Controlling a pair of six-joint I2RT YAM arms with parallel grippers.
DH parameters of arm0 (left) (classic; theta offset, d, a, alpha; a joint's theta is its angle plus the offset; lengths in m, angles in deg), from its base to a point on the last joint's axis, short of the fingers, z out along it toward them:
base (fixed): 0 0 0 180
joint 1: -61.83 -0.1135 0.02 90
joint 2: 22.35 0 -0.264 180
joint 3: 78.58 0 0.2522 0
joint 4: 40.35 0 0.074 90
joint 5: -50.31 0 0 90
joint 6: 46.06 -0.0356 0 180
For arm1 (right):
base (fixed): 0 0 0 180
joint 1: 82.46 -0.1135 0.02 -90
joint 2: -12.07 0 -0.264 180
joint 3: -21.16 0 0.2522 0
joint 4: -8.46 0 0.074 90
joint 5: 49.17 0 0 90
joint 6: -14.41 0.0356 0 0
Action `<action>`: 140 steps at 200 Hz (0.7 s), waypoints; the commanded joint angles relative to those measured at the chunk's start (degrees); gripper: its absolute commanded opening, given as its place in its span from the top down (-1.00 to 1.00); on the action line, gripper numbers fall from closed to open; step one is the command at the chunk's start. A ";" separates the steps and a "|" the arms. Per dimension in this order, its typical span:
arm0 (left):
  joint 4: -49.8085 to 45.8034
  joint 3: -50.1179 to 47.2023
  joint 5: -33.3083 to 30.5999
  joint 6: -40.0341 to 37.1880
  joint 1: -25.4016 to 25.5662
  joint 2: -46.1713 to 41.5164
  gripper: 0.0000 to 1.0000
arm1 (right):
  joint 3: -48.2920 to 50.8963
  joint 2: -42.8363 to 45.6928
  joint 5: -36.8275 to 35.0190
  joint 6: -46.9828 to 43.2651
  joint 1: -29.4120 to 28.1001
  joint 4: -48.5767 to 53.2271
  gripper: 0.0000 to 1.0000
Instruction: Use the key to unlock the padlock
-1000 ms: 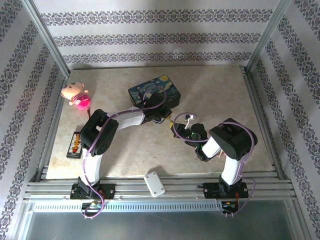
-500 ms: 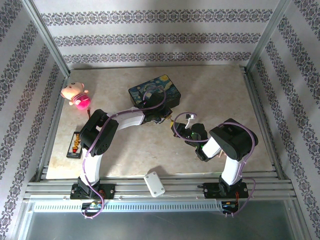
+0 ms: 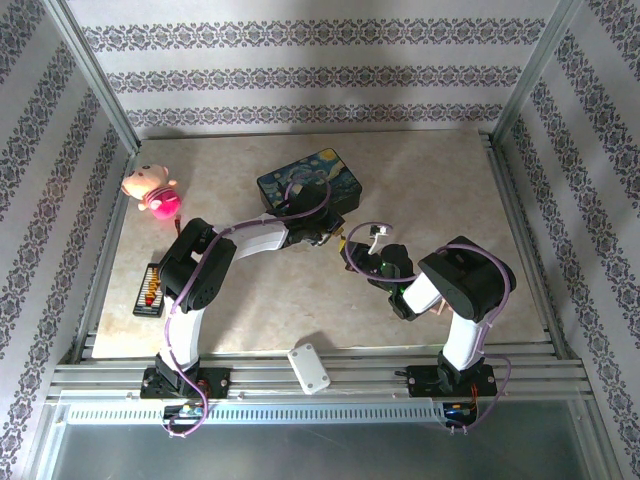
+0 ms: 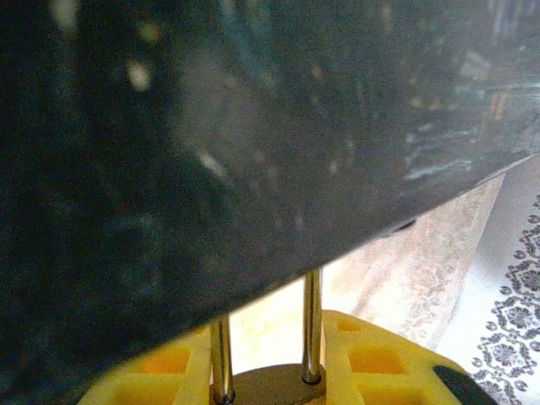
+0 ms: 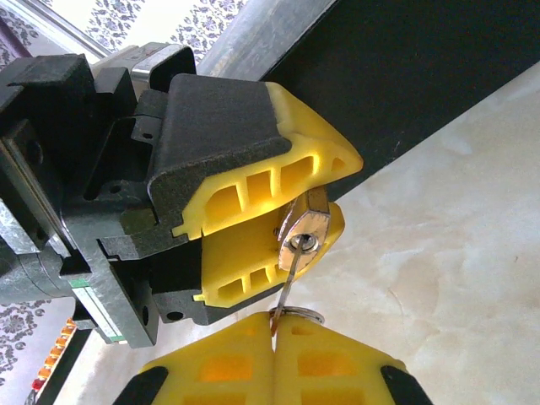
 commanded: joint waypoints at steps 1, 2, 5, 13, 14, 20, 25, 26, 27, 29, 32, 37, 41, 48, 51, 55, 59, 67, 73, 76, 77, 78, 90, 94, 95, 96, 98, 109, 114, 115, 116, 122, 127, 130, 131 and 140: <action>3.75 -1.24 5.97 4.37 0.29 -0.87 0.78 | -1.99 0.36 -0.26 0.79 0.42 -2.92 1.00; 3.73 -1.19 5.99 4.37 0.29 -0.87 0.78 | -1.99 0.34 -0.27 0.76 0.42 -2.92 1.00; 3.85 -1.23 6.06 4.36 0.30 -0.83 0.78 | -1.99 0.32 -0.21 0.87 0.49 -2.92 1.00; 3.83 -1.13 6.17 4.30 0.29 -0.76 0.78 | -1.94 0.08 -0.20 1.11 0.57 -2.92 1.00; 3.81 -1.14 6.18 4.29 0.29 -0.77 0.78 | -1.92 0.06 -0.20 1.22 0.59 -2.92 1.00; 3.87 -1.14 6.20 4.29 0.29 -0.86 0.78 | -1.99 -0.16 -0.35 1.47 0.60 -2.92 1.00; 3.84 -1.22 6.19 4.33 0.30 -0.87 0.78 | -1.90 -0.32 -0.65 1.76 0.60 -2.92 1.00; 3.82 -1.23 6.19 4.35 0.34 -0.87 0.78 | -1.90 -0.31 -0.73 1.86 0.60 -2.92 1.00; 3.85 -1.23 6.24 4.36 0.31 -0.87 0.78 | -1.90 -0.39 -0.82 1.95 0.60 -2.92 1.00; 3.92 -1.23 6.27 4.37 0.36 -0.91 0.78 | -1.90 -0.50 -0.99 2.15 0.60 -2.92 1.00; 3.93 -1.30 6.29 4.37 0.37 -0.93 0.78 | -1.82 -0.62 -1.30 2.57 0.60 -2.92 1.00; 4.22 -1.44 6.21 4.46 0.38 -1.03 0.78 | -1.73 -0.84 -1.93 3.37 0.66 -2.92 1.00; 4.44 -1.56 6.13 4.54 0.38 -1.12 0.78 | -1.64 -1.18 -2.38 4.33 0.73 -2.92 1.00; 4.92 -1.80 6.12 4.78 0.42 -1.20 0.78 | -1.55 -1.75 -3.21 6.16 0.92 -2.92 1.00; 5.21 -1.93 6.03 4.93 0.38 -1.22 0.78 | -1.50 -2.04 -3.60 7.06 1.01 -2.92 1.00; 5.49 -2.14 5.97 5.02 0.38 -1.24 0.78 | -1.38 -2.48 -4.18 8.34 1.10 -2.92 1.00; 5.67 -2.24 5.93 5.15 0.39 -1.23 0.78 | -1.30 -2.85 -4.74 9.44 1.12 -2.88 1.00; 5.72 -2.23 5.85 5.16 0.47 -1.21 0.79 | -1.27 -3.43 -5.44 11.52 1.13 -2.90 1.00; 5.79 -2.29 5.88 5.25 0.46 -1.16 0.79 | -1.43 -3.55 -5.63 12.04 0.89 -2.92 1.00; 5.88 -2.27 5.87 5.25 0.46 -1.14 0.79 | -1.52 -3.43 -5.72 12.13 0.73 -2.92 1.00; 5.89 -2.28 5.90 5.25 0.46 -1.14 0.79 | -1.58 -3.41 -5.77 12.18 0.66 -2.92 1.00; 5.94 -2.28 5.91 5.25 0.46 -1.13 0.79 | -1.61 -3.39 -5.80 12.12 0.63 -2.88 1.00; 6.16 -2.37 6.16 5.49 0.46 -0.94 0.79 | -1.98 -2.74 -6.03 11.72 0.10 -2.92 1.00; 6.21 -2.36 6.15 5.56 0.46 -0.96 0.79 | -1.99 -2.49 -6.23 11.67 -0.01 -2.92 1.00; 6.23 -2.37 6.13 5.58 0.51 -0.96 0.79 | -1.99 -2.45 -6.29 11.65 -0.01 -2.92 1.00; 6.24 -2.37 6.12 5.59 0.53 -0.91 0.79 | -1.99 -2.39 -6.36 11.68 -0.02 -2.92 1.00; 6.29 -2.33 6.15 5.60 0.50 -0.88 0.79 | -2.05 -2.34 -6.42 11.65 -0.06 -2.92 1.00; 6.39 -2.40 6.26 5.67 0.57 -0.85 0.80 | -2.15 -1.98 -6.55 11.49 -0.02 -2.92 1.00; 6.42 -2.39 6.25 5.63 0.61 -0.87 0.80 | -2.29 -1.90 -6.38 11.42 0.06 -2.92 1.00; 6.43 -2.38 6.27 5.61 0.58 -0.87 0.80 | -2.31 -1.89 -6.32 11.43 0.07 -2.92 1.00; 6.43 -2.38 6.23 5.57 0.57 -0.83 0.80 | -2.32 -1.89 -6.29 11.35 0.07 -2.92 1.00; 6.43 -2.45 6.20 5.64 0.55 -0.78 0.80 | -2.38 -1.88 -6.14 11.34 0.07 -2.92 1.00; 6.43 -2.43 6.26 5.68 0.55 -0.72 0.80 | -2.42 -1.88 -6.09 11.36 0.10 -2.92 1.00; 6.43 -2.45 6.22 5.69 0.55 -0.70 0.80 | -2.43 -1.95 -6.02 11.40 0.19 -2.92 1.00; 6.47 -2.46 6.25 5.69 0.55 -0.70 0.80 | -2.43 -1.96 -6.01 11.51 0.18 -2.92 1.00; 6.43 -2.44 6.15 5.60 0.51 -0.63 0.80 | -2.51 -2.06 -5.83 12.03 0.16 -2.92 1.00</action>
